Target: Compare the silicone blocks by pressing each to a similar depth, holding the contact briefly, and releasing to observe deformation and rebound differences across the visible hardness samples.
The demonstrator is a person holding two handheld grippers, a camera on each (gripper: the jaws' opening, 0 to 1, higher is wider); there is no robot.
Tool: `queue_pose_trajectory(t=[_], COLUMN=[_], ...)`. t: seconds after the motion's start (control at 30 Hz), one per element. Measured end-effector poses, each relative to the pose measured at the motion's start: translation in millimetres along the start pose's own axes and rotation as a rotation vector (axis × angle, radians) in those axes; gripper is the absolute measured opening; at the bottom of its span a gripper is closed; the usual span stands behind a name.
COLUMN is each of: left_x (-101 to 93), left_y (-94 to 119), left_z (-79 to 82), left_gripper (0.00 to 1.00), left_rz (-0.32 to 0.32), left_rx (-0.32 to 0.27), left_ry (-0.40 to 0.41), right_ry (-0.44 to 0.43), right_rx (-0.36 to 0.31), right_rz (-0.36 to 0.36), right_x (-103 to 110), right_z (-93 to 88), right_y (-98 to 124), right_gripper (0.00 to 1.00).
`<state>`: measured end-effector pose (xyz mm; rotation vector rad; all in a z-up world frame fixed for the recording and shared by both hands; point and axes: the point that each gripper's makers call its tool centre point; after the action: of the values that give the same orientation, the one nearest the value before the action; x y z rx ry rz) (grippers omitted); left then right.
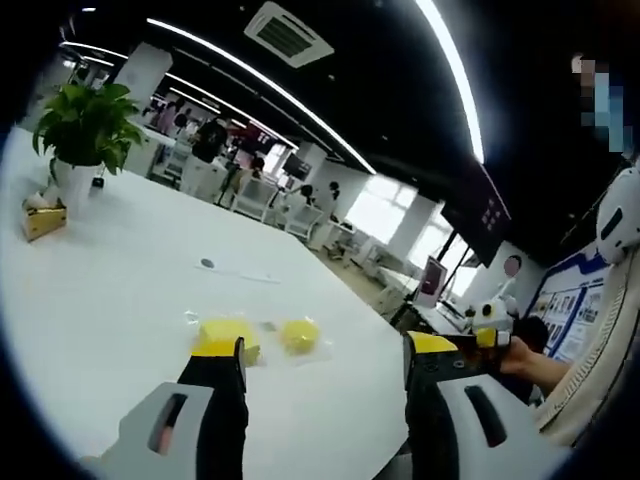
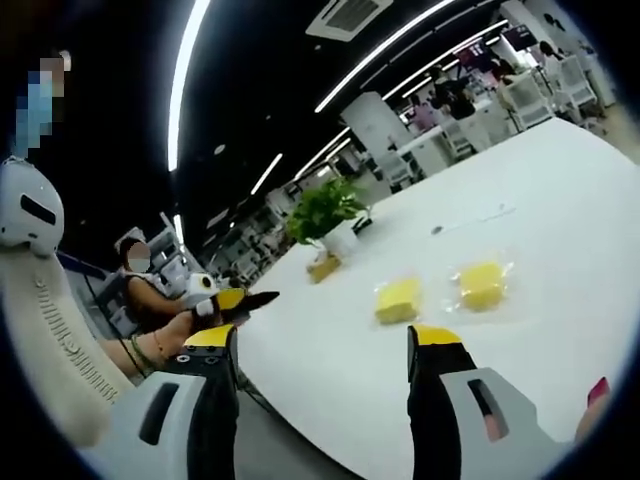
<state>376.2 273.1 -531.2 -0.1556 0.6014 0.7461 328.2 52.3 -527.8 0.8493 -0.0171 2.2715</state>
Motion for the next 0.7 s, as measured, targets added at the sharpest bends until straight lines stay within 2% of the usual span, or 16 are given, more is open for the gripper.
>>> queue_pose_trajectory(t=[0.07, 0.13, 0.2, 0.27, 0.43, 0.63, 0.7], left_x=[7.8, 26.0, 34.5, 44.6, 68.8, 98.5, 107.6], left_y=[-4.6, -11.5, -17.7, -23.7, -35.5, -50.6, -57.6], left_z=[1.3, 6.2, 5.5, 6.4, 14.7, 7.7, 2.3], left_gripper=[0.64, 0.73, 0.76, 0.75, 0.72, 0.72, 0.71], left_rz=[0.013, 0.069, 0.078, 0.088, 0.111, 0.158, 0.161], left_rx=[-0.005, -0.033, -0.031, -0.040, -0.105, -0.096, -0.088], left_ry=[0.043, 0.059, 0.082, 0.112, 0.196, 0.221, 0.255], right_ry=[-0.001, -0.006, -0.018, -0.026, -0.041, -0.049, -0.056], right_rx=[0.006, 0.012, 0.014, 0.018, 0.036, 0.051, 0.054], right_rz=[-0.003, -0.009, -0.014, -0.018, -0.026, -0.025, -0.025], right_x=[-3.2, -8.5, -13.3, -17.0, -25.1, -30.9, -33.5], right_z=[-0.1, -0.7, -1.1, -1.9, -4.7, -5.8, -6.4], right_y=[-1.8, -3.7, -5.2, -7.2, -12.7, -21.5, -24.5], right_gripper=[0.63, 0.63, 0.63, 0.63, 0.63, 0.63, 0.63])
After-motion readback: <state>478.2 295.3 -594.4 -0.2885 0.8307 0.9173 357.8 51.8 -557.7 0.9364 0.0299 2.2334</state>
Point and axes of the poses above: the point that each gripper's makers call its tool centre point, and the gripper's own axes: y roughly backward along the fingers, x roughly to its left, z roughly out of its top, and after that the axes turned 6 degrees about -z, right-handed
